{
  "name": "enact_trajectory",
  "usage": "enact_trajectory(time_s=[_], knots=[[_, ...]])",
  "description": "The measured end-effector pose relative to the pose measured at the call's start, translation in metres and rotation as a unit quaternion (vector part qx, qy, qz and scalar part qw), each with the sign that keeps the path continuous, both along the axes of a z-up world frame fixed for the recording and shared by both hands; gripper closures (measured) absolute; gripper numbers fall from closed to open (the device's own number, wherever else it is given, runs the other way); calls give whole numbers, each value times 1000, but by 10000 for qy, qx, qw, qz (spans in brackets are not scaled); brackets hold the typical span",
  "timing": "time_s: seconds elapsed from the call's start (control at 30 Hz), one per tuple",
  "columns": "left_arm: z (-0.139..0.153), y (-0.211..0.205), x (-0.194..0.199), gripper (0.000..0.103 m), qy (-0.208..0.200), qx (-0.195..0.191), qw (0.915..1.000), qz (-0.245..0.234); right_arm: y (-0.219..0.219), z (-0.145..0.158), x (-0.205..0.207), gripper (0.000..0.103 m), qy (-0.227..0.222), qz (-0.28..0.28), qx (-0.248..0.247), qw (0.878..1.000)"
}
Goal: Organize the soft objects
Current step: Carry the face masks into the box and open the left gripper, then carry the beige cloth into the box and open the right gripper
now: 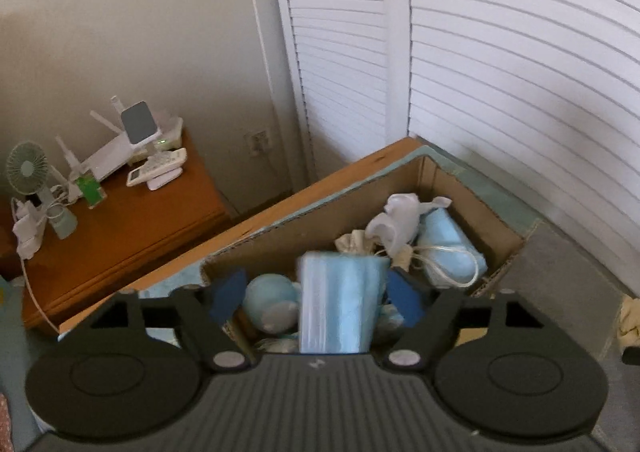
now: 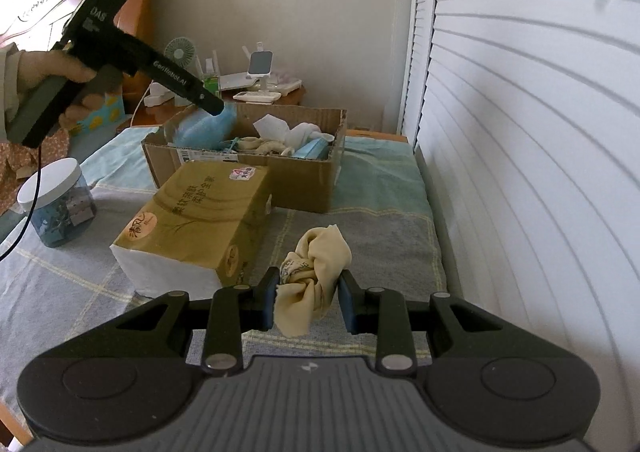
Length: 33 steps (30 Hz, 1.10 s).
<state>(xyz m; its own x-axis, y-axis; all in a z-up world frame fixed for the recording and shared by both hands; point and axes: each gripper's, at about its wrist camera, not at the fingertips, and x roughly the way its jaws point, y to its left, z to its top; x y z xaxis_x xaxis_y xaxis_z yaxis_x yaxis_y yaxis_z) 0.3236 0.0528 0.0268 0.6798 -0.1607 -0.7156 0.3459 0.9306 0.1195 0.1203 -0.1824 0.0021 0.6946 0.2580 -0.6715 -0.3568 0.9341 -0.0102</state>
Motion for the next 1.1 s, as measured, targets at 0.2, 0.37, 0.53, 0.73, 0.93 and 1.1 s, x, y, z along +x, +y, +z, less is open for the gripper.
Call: enact_trajectory(time_s=[0.2,0.37,0.53,0.73,0.93,1.1], knots=[[17,6,-34,11,-154,-119,9998,-18,3,0,0,68,-11,19,2,10000],[31,1,-87,6,-363,-200,9990,-140,4,5,-1,68,-81,8,17,10000],[40,-3,-146,2,-617,-486,9967,-212,10,15,2,68,-194,44,56,9998],[34,-9,-194,1,-865,-519,9949,-21,23,31,15,68,-351,176,77,9992],[22,-8,-203,1,-770,-717,9944,55,45,45,46,68,-469,407,16,9981],[14,-6,-207,1,-1088,-518,9923,273,68,51,83,68,-502,612,-165,9967]])
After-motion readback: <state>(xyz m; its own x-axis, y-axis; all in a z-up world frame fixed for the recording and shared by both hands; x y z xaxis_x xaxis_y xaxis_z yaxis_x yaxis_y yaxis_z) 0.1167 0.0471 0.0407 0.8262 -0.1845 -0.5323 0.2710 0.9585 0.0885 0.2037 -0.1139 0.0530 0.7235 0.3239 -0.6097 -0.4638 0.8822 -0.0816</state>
